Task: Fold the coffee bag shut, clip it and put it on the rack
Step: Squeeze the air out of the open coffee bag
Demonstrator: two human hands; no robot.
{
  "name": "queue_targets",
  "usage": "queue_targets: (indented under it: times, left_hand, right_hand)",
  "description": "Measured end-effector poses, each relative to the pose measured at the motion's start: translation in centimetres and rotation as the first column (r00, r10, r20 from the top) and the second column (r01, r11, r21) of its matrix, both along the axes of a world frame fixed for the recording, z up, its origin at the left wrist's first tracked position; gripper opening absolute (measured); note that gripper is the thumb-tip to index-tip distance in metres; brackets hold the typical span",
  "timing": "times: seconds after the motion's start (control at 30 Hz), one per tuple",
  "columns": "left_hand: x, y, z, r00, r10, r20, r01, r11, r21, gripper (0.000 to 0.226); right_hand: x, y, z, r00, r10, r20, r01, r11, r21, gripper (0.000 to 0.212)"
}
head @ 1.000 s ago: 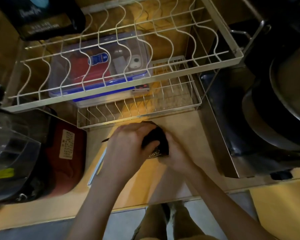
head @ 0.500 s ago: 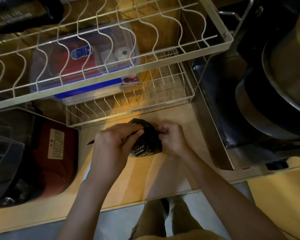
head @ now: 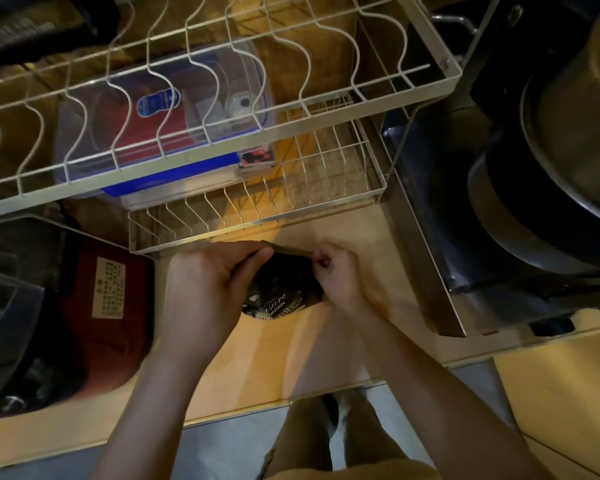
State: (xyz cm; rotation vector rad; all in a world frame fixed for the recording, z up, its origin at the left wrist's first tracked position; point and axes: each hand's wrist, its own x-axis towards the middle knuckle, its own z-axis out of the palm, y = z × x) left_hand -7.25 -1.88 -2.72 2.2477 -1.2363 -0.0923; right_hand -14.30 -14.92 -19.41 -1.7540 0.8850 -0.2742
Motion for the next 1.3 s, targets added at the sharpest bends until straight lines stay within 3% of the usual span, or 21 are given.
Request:
queue_targets:
  times: [0.1, 0.3, 0.47, 0.63, 0.87, 1.07, 1.3]
  left_hand:
    - [0.3, 0.1, 0.3, 1.000, 0.021, -0.011, -0.022, 0.999, -0.026, 0.029]
    - [1.0, -0.4, -0.4, 0.990, 0.095, -0.105, -0.104, 0.991, -0.080, 0.019]
    - [1.3, -0.5, -0.6, 0.986, 0.100, -0.135, -0.114, 0.989, -0.098, 0.017]
    - [1.5, -0.7, -0.6, 0.975, 0.090, -0.201, -0.107, 0.991, -0.075, 0.019]
    - [0.5, -0.8, -0.9, 0.978, 0.143, -0.154, -0.156, 0.985, -0.073, 0.014]
    - [-1.0, -0.8, -0.6, 0.989, 0.121, -0.089, -0.130, 0.986, -0.101, 0.021]
    - [-1.4, -1.4, -0.3, 0.994, 0.074, -0.083, -0.083, 0.990, -0.110, 0.026]
  right_hand:
    - [-0.1, 0.0, 0.1, 1.000, 0.002, 0.017, -0.003, 1.000, 0.012, 0.030]
    - [-0.4, 0.2, -0.1, 0.999, 0.029, 0.036, -0.029, 1.000, 0.009, 0.026]
    - [-2.9, 0.9, -0.1, 0.998, -0.060, -0.018, 0.062, 0.994, 0.088, 0.022]
    - [-4.7, 3.2, -1.0, 0.995, 0.017, -0.100, -0.025, 0.997, -0.077, 0.025]
    - [-4.1, 4.7, -1.1, 0.993, -0.108, -0.048, 0.081, 0.914, -0.399, 0.021]
    - [-4.1, 4.2, -1.5, 0.999, 0.036, -0.041, -0.051, 0.892, -0.449, 0.017]
    - [-4.9, 2.9, -1.8, 0.986, 0.149, -0.075, -0.166, 0.912, -0.375, 0.008]
